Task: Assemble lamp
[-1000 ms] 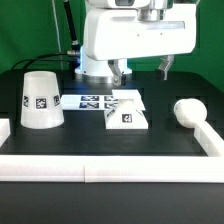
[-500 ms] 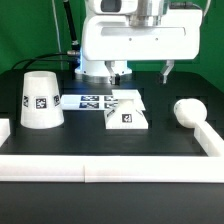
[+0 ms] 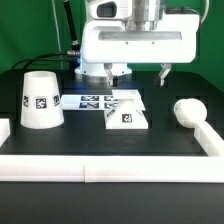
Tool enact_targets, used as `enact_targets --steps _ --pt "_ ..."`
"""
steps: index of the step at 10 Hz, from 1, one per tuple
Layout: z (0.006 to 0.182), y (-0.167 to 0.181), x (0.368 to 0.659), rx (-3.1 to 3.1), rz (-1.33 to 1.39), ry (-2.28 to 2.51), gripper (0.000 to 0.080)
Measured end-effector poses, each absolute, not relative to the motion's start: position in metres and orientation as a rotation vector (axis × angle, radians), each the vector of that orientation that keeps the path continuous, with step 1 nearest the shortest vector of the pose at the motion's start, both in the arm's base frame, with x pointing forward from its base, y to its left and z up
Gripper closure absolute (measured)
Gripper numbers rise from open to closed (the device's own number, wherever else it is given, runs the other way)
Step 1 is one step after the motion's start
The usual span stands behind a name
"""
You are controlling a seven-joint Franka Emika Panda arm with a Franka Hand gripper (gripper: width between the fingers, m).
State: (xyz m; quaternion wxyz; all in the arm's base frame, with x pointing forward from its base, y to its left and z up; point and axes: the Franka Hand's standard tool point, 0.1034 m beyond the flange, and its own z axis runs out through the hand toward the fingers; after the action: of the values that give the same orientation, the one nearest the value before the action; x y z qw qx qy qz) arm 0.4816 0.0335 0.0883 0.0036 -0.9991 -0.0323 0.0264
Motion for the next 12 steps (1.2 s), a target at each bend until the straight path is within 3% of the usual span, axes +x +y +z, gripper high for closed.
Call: enact_targets --steps 5,12 --pt "0.065 0.017 0.446 -3.103 0.095 -0.119 0.01" --pt "0.056 0.024 0.438 -3.098 0.134 -0.083 0.01"
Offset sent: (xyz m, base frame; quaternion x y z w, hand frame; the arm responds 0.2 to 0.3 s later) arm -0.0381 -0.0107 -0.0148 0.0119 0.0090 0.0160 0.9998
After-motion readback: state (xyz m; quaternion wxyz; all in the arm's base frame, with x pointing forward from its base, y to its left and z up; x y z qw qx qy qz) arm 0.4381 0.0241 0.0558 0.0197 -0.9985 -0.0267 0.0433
